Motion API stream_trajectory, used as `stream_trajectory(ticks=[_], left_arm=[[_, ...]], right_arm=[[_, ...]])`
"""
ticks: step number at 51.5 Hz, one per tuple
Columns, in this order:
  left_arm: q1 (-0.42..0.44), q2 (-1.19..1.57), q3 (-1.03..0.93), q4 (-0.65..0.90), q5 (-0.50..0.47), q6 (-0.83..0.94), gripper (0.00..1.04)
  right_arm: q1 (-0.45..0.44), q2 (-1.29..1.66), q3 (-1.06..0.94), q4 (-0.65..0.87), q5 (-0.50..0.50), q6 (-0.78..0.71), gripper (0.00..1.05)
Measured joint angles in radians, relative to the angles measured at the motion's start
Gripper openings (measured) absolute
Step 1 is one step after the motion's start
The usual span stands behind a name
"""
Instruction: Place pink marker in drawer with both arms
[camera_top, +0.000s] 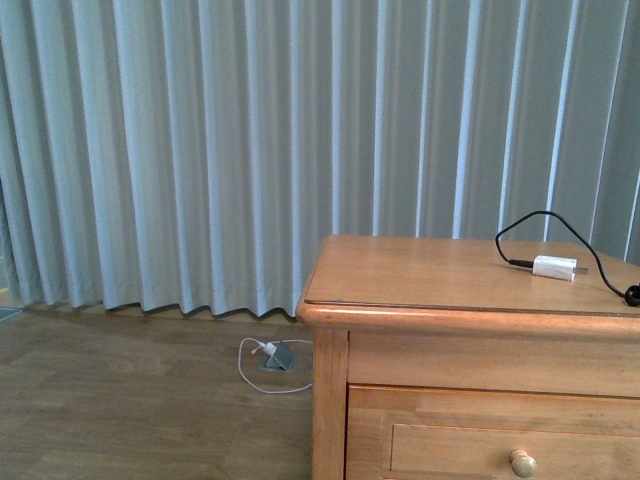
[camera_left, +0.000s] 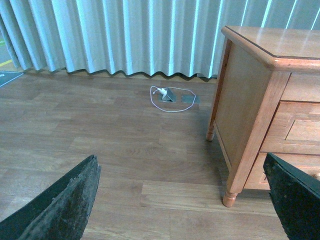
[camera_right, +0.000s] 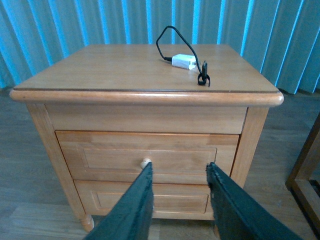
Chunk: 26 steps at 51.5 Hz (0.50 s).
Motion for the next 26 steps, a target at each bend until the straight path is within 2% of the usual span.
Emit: stream_trajectory(ticks=[8,26], left_arm=[[0.000,0.000,0.000,0.000,0.000,0.000,0.99],[0.000,0.000,0.000,0.000,0.000,0.000,0.99]], right_arm=[[0.000,-0.057,-0.043,-0.004,0.000,-0.004,0.01],[0.000,-0.179,-0.109,-0.058,0.000,-0.003,0.01]])
